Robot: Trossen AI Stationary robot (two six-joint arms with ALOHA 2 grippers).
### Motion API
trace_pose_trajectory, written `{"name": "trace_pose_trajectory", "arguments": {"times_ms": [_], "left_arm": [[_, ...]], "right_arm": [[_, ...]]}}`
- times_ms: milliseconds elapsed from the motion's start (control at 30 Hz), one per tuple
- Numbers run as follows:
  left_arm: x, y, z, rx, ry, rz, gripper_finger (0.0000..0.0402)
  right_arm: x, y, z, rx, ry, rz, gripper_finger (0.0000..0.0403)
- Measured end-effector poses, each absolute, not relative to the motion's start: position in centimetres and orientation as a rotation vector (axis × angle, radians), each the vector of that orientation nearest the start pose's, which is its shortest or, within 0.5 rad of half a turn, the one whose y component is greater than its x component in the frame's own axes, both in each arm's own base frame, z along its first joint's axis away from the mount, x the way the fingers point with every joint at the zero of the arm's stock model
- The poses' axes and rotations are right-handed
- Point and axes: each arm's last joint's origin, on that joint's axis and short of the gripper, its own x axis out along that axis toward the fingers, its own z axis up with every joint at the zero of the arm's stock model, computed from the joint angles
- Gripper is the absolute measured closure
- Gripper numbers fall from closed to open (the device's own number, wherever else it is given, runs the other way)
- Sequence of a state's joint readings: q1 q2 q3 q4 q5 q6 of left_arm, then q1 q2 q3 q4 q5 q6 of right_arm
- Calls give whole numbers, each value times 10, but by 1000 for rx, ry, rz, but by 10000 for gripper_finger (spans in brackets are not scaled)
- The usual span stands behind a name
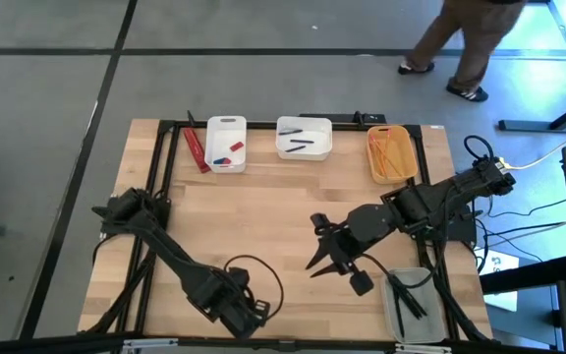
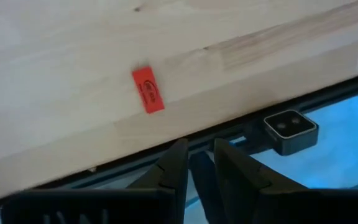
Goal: Sort crayons/erasers/pens/pencils in bins
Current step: Put the red eraser into the left white bin
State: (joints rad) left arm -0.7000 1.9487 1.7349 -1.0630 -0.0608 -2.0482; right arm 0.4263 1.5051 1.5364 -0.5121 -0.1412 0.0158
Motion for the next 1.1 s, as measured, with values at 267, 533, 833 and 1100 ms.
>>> {"name": "trace_pose_trajectory", "arguments": {"times_ms": [267, 533, 833, 1100], "left_arm": [[302, -272, 245, -1300, 1169, 897, 331], [292, -283, 244, -1366, 1140, 956, 331], [292, -284, 244, -1383, 1084, 961, 331], [292, -284, 244, -1380, 1085, 958, 331]], "right_arm": [[299, 141, 390, -119, 467, 594, 318], [298, 143, 390, -147, 452, 695, 318], [298, 143, 390, -145, 452, 696, 318], [298, 143, 390, -145, 452, 696, 318]]}}
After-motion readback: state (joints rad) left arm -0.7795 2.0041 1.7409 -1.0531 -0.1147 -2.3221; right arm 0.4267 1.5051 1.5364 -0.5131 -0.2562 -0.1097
